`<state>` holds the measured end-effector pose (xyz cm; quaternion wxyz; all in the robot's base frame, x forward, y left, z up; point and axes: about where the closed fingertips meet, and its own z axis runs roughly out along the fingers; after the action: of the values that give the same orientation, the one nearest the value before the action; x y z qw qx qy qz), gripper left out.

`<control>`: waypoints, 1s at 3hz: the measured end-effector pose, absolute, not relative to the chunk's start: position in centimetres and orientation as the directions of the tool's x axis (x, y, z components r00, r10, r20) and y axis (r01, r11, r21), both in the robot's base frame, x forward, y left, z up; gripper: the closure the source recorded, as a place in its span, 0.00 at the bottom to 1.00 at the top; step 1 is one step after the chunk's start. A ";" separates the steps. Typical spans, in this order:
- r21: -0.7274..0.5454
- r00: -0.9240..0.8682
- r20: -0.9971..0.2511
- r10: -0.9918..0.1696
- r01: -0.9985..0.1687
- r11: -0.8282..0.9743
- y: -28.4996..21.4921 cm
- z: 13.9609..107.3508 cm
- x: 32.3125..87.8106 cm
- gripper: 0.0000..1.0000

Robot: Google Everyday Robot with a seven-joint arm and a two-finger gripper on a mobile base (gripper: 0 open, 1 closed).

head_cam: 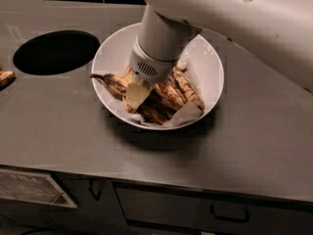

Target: Pick banana from white bowl

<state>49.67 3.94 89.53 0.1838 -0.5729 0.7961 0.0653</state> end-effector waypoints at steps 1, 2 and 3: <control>-0.107 -0.276 -0.367 -0.888 -0.936 0.335 3.9 89.5 49.7 0.85; -0.107 -0.276 -0.368 -0.888 -0.936 0.335 3.9 89.5 49.7 1.00; -0.107 -0.259 -0.430 -0.865 -0.937 0.333 3.3 91.3 49.1 1.00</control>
Offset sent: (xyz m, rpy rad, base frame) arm 0.0000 0.0000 0.0000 0.0000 0.0000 0.0000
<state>49.15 3.28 91.29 0.2109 -0.5711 0.7888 0.0848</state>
